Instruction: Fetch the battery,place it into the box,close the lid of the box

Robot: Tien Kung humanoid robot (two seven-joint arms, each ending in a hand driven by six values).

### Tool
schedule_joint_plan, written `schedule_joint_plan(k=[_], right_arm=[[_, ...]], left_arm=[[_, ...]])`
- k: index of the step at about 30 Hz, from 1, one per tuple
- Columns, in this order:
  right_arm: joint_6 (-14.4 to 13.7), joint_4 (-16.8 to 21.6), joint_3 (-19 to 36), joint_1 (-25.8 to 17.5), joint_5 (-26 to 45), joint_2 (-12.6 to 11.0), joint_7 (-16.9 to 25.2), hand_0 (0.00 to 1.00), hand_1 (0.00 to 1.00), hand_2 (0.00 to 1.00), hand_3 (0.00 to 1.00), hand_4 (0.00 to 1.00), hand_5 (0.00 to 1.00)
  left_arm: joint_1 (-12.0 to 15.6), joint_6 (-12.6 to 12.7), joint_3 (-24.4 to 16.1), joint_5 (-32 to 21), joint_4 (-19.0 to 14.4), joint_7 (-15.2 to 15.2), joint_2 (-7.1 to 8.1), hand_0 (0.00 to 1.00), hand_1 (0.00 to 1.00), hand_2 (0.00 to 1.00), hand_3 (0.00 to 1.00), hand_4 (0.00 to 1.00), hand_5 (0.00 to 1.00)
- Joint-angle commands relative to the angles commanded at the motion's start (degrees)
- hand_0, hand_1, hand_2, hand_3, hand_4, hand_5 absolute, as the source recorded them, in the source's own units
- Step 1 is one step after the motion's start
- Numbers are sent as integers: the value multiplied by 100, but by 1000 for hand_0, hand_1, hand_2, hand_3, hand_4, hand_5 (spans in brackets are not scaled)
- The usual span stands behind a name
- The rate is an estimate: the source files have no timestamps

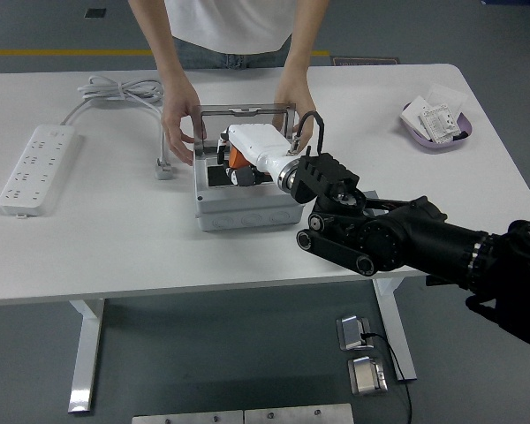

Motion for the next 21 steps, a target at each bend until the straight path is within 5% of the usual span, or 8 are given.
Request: schedule_joint_plan(k=[14,15,20,21], right_arm=[[116,-196,149,-16,142,30,279,200,254,347,369,177,2],[112,-195,152,-22,146,30,297,447,438,559,675,547,126],[99,-192,127,-58,180,30,343,447,438,559,675,547,126],[91,-193,122,-66,185,30,350,890,728,758,908,838,459]], left_arm=[[-47,-2,30,51,-10,3,-7,616,692,626,641,707,160],[-48,-2,35,50,-9,3,-7,616,692,626,641,705,158],[-59,1,38,65,-12,3,-9,616,692,626,641,705,158],[-63,1,35,72,-13,3,-11,616,692,626,641,704,157]])
